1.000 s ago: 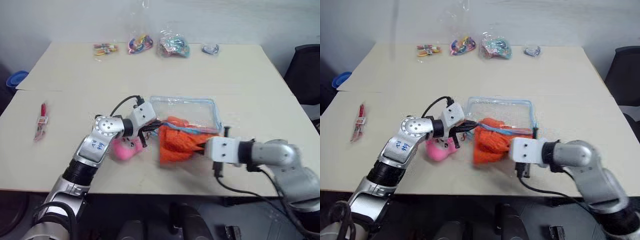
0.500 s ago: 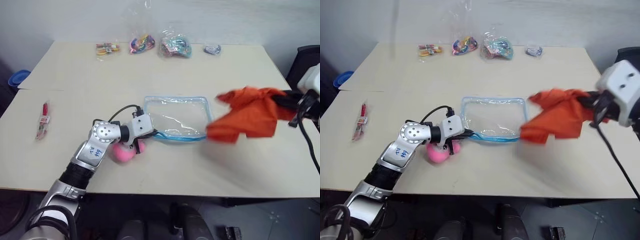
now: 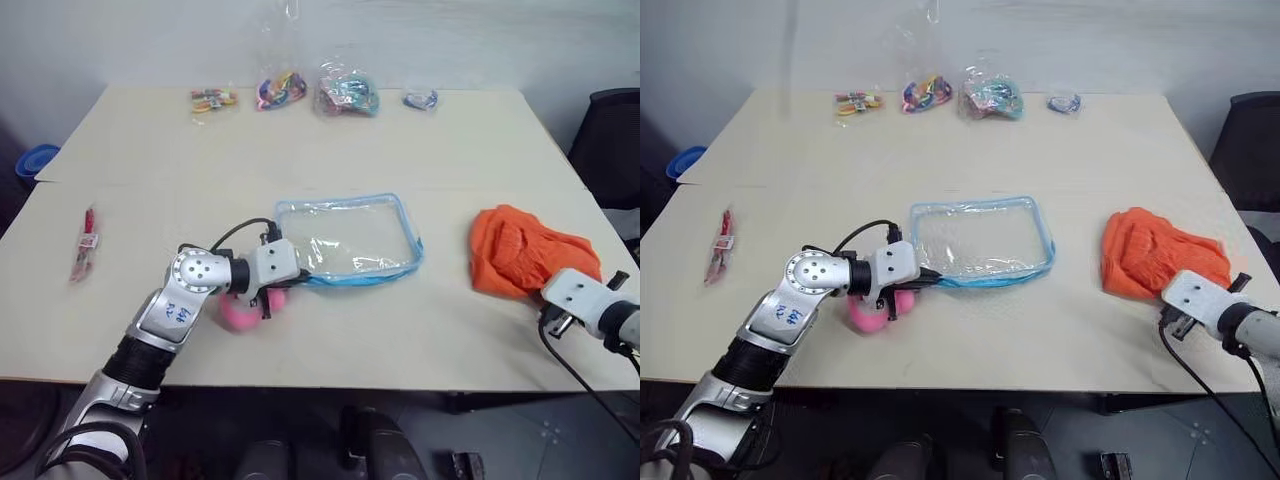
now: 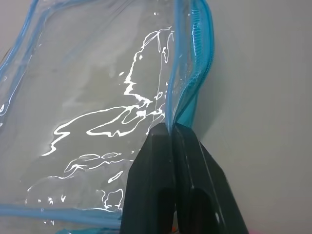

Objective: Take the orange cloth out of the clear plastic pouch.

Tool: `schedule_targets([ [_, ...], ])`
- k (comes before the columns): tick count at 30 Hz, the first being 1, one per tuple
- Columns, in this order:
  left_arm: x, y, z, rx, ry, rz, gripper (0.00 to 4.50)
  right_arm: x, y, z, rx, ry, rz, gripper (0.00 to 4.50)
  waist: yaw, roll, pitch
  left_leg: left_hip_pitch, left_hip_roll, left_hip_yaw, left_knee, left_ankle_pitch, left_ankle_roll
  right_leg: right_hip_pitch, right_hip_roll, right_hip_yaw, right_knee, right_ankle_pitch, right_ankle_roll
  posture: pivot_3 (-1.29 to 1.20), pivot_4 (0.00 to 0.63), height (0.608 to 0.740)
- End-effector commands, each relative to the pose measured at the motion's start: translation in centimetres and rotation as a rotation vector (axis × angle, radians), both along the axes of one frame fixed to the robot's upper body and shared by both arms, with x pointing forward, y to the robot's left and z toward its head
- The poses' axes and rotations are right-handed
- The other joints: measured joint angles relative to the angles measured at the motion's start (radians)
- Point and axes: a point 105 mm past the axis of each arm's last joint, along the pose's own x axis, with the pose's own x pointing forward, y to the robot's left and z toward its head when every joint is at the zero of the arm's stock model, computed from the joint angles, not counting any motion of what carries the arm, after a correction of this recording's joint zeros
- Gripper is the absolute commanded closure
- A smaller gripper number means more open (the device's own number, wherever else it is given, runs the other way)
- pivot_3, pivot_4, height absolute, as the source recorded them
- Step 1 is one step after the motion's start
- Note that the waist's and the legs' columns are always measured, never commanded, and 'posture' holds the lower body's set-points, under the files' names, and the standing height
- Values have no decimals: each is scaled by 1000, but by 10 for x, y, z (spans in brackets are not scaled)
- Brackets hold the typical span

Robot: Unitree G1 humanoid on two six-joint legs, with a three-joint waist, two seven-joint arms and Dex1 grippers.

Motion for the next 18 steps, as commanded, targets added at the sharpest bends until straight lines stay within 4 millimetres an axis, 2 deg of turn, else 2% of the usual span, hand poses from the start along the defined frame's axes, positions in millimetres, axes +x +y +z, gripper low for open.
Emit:
schedule_targets([
  [1, -14, 1, 24, 18, -71, -123, 3289, 2, 0, 12, -13, -34, 11, 3991, -3, 0, 0, 0, 0, 0, 0, 0, 0, 0, 0, 0, 0, 0, 0, 0, 150, 740],
  [2, -17, 5, 24, 59, -79, -153, 2979, 2, 1, 13, -5, -33, 13, 3773, -4, 0, 0, 0, 0, 0, 0, 0, 0, 0, 1, 0, 0, 0, 0, 0, 150, 740],
  [6, -22, 18, 22, 134, -76, -196, 1757, 1, 6, 16, 6, -28, 26, 2432, -1, 0, 0, 1, 0, 0, 0, 1, -1, 0, 1, 0, 0, 0, 0, 0, 150, 740],
  [11, -17, 27, 43, 40, -60, -131, 179, -15, 16, 29, 31, -10, 45, 659, 5, 0, 0, 0, 0, -2, 0, 0, -1, -1, 1, 0, -1, 0, 0, 0, 150, 740],
  [13, -14, 29, 58, -52, -20, -102, 0, -22, 18, 42, 108, -35, 5, 18, 7, 0, 0, 0, 0, -3, 0, 0, -1, -1, 1, 0, -1, 0, 0, 0, 150, 740],
  [16, -11, 42, 91, -244, 106, -64, 0, -41, 8, 71, 399, -81, -140, 18, 6, 0, 0, -2, 1, -2, 0, 0, 0, -1, 1, 0, -1, 0, 0, 0, 150, 740],
  [18, -14, 59, 103, -292, 206, -58, 0, -62, -1, 88, 601, -63, -202, 18, 6, 0, 0, -3, 1, -3, 0, 0, 0, 0, 1, 0, -1, 0, 0, 0, 150, 740],
])
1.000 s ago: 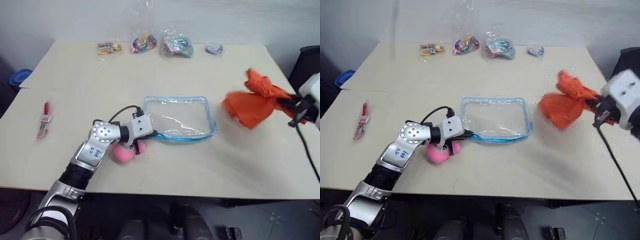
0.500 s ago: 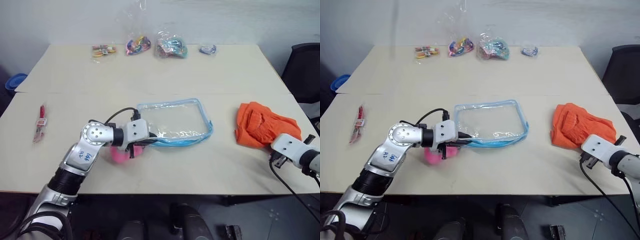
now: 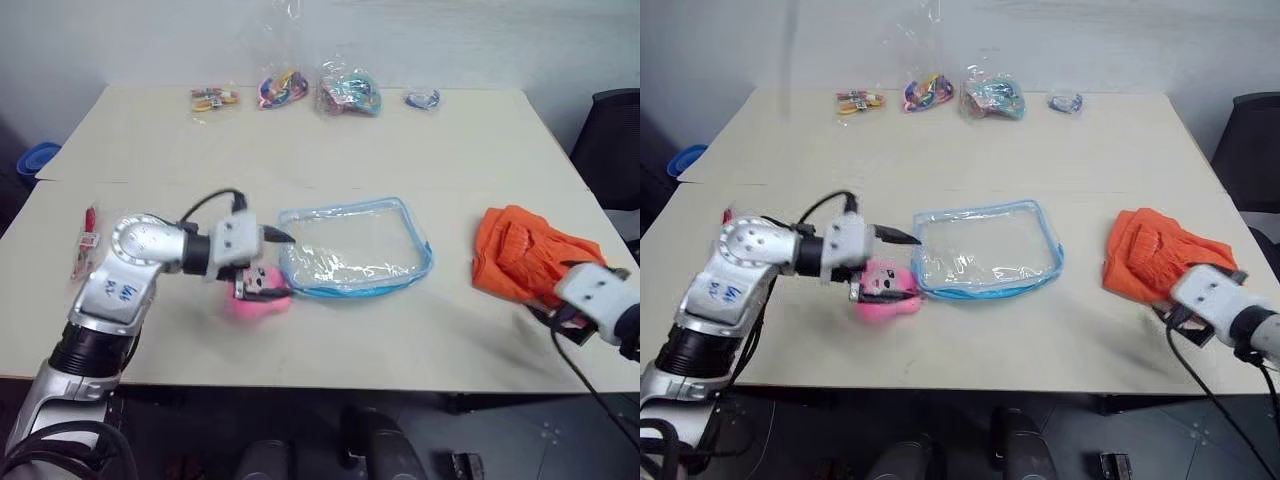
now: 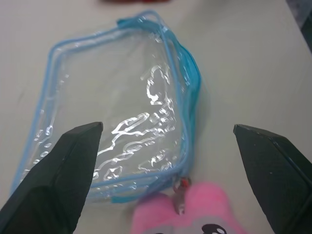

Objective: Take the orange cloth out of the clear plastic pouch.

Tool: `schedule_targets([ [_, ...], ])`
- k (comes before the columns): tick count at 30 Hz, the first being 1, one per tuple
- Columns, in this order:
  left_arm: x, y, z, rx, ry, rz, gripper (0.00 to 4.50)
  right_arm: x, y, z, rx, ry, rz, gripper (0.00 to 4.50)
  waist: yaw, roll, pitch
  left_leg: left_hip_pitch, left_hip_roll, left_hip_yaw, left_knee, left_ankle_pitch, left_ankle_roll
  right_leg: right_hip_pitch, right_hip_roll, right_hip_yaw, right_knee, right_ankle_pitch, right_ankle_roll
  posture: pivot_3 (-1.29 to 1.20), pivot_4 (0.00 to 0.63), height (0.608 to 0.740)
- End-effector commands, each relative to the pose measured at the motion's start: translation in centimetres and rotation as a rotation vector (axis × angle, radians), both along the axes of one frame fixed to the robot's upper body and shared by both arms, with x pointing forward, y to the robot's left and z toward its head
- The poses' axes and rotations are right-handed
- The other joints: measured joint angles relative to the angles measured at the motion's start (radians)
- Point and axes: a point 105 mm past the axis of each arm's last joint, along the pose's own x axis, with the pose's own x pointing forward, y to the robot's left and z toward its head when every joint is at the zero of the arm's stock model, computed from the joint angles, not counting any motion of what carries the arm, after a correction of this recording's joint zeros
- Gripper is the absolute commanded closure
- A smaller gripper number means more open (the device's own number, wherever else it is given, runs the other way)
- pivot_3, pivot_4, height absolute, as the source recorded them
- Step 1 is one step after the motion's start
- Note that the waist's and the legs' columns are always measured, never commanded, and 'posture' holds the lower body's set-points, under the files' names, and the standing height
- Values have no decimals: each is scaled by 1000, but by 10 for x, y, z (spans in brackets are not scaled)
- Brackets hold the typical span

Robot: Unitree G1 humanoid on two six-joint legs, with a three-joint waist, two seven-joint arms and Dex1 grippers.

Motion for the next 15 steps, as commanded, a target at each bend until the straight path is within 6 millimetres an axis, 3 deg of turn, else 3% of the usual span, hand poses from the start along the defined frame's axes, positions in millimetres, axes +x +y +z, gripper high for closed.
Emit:
schedule_targets([
  [1, -7, 30, 28, -99, 136, 3, 0, -35, -15, 37, 323, -7, -98, 18, -2, 0, 0, 0, 0, -1, 0, 0, 0, 0, 0, -1, 0, 0, 0, 0, 150, 740],
  [5, -15, 56, 35, -54, 208, -38, 0, -91, -40, 41, 516, 113, -192, 18, -2, 0, 0, 1, 1, -1, -5, 0, 0, 0, 1, -2, -3, -1, -1, 0, 150, 740],
  [8, -10, 66, 37, -37, 205, -38, 0, -117, -57, 37, 549, 145, -270, 18, 2, -1, 1, 0, 0, -1, -5, -1, 2, 1, 1, -2, -5, -1, 0, 0, 150, 740],
  [11, -4, 72, 36, -14, 210, -40, 0, -137, -58, 32, 571, 193, -269, 18, 2, -1, 1, 3, 0, -1, -5, -5, 9, 7, 1, -1, -7, 0, 1, 0, 150, 740],
  [15, 2, 73, 34, 33, 170, -50, 0, -137, -54, 33, 589, 184, -245, 18, -4, -2, 1, 4, 0, 0, -5, -4, 7, 8, 1, 0, -8, 0, 3, 0, 150, 740],
])
